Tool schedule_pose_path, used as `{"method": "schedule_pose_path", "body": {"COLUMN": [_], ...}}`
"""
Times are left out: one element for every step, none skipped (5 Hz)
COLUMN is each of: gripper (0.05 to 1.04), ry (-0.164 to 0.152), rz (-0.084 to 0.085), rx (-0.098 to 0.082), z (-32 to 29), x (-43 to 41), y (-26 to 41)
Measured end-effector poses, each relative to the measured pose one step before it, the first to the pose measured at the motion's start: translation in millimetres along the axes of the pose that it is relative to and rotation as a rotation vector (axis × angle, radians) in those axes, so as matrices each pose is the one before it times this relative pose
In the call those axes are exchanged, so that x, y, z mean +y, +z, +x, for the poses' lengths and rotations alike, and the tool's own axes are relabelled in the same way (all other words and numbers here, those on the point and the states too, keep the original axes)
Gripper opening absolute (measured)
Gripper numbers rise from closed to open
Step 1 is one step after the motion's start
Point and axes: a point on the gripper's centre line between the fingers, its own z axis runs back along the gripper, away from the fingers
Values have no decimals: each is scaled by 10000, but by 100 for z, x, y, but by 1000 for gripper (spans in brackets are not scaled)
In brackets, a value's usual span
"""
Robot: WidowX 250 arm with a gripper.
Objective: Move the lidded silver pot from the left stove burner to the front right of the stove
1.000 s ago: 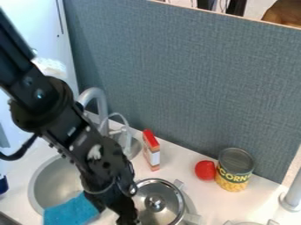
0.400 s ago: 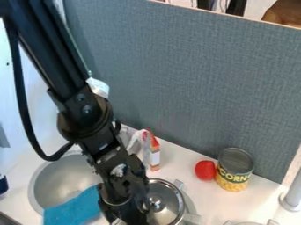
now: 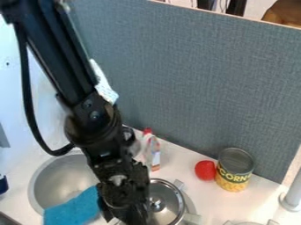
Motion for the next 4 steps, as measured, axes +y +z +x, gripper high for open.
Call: {"method": "schedule_pose_path", "body": {"gripper": [1004,1004,965,694], "ry": [-90,-99,-93,87], "rz": [-68,-79,-63,-16], "rx": [122,115,74,101], "z": [7,166,34,-181], "x": [-212,-218,-124,-63], "y": [-782,-718,-493,-672]}}
